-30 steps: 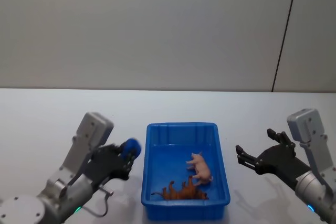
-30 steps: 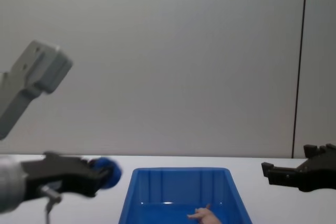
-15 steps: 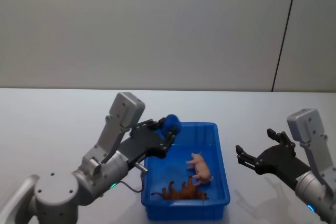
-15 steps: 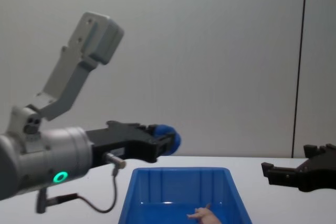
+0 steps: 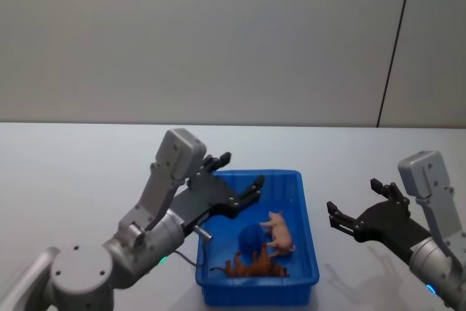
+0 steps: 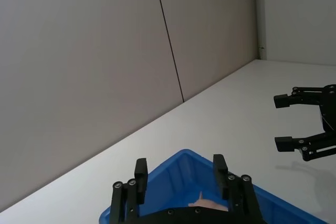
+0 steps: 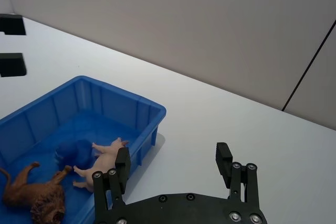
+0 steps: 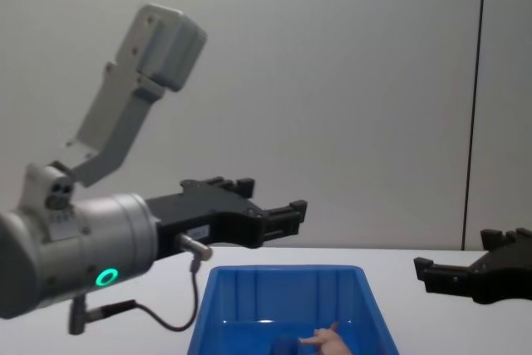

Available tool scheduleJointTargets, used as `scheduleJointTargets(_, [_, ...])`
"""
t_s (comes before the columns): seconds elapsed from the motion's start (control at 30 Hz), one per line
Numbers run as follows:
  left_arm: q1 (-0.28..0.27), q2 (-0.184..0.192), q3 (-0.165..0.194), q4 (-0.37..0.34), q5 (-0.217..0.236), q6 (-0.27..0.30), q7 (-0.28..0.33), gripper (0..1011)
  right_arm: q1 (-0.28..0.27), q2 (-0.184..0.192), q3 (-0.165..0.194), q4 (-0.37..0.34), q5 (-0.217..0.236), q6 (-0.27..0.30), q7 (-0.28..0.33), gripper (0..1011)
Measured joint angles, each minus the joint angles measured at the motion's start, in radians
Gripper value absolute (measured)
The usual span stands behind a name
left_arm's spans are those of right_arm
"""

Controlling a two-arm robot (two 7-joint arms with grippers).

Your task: Pick up the two dolls from the table and place them into the box.

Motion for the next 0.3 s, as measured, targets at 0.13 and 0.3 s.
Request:
scheduleJointTargets(0.13, [0.033,0.028,-0.007,-0.045,-0.007,-0.005,0.028,875,0.000,0.000,0.000,0.000,0.000,0.000,0.000,1001])
scheduleJointTargets(0.3, [0.060,0.052,-0.013,-0.083,-0.013,-0.008,0.051,988,0.000,0.000,0.000,0.000,0.000,0.000,0.000,1001])
